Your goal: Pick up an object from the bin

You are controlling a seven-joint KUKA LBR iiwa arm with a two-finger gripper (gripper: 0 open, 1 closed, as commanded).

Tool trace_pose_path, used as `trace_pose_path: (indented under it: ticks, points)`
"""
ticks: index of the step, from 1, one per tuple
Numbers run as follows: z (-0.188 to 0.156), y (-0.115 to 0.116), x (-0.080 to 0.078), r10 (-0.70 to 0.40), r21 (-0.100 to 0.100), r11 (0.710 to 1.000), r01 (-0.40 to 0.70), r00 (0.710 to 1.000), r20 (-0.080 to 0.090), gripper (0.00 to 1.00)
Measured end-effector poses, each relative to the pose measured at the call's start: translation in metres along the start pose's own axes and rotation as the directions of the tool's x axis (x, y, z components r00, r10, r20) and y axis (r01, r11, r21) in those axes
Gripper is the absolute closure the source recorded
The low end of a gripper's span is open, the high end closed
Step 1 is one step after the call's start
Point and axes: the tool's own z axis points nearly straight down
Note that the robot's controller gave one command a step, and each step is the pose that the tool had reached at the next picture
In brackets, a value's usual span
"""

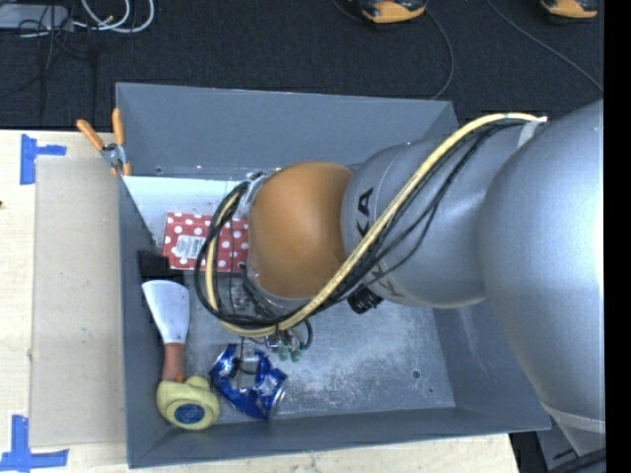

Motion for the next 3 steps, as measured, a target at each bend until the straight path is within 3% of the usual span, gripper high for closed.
trace_pose_path:
  ticks: [1, 2, 3]
  points:
    - [0.023, -0.013, 0.014, -0.085, -0.003, 0.996, 0.085, 0.996, 0.007, 0.0]
    - [0.055, -0.039, 0.032, -0.346, -0.001, 0.938, 0.346, 0.938, -0.009, 0.0]
    - [0.072, -0.035, 0.024, -0.27, 0.0, 0.963, 0.27, 0.963, 0.001, 1.0]
